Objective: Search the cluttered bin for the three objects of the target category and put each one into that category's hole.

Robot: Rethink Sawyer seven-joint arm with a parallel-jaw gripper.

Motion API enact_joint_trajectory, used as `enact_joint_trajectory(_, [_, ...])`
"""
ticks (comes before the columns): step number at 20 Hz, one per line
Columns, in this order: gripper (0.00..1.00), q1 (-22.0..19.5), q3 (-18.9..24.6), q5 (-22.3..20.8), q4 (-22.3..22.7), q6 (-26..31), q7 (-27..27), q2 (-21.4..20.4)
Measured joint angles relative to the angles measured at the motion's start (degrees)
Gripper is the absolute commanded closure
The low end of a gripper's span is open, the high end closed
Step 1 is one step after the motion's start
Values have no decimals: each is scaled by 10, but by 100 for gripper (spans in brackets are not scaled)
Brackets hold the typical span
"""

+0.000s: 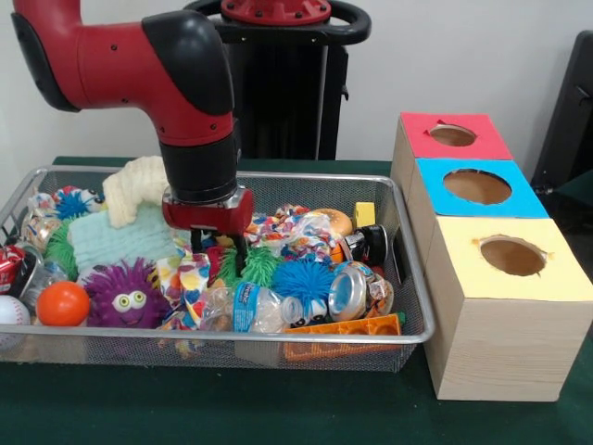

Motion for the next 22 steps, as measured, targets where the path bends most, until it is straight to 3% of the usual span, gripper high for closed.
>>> enact_joint_trajectory(14, [0,-5,-5,0,-11,-7,0,16])
enact_joint_trajectory(19, [0,14,-33,0,-24,-35,0,22])
enact_joint_trajectory(20, [100,27,-48,-2,-27,-46,0,22])
enact_joint_trajectory(22, [100,31,-52,-3,-28,-49,0,22])
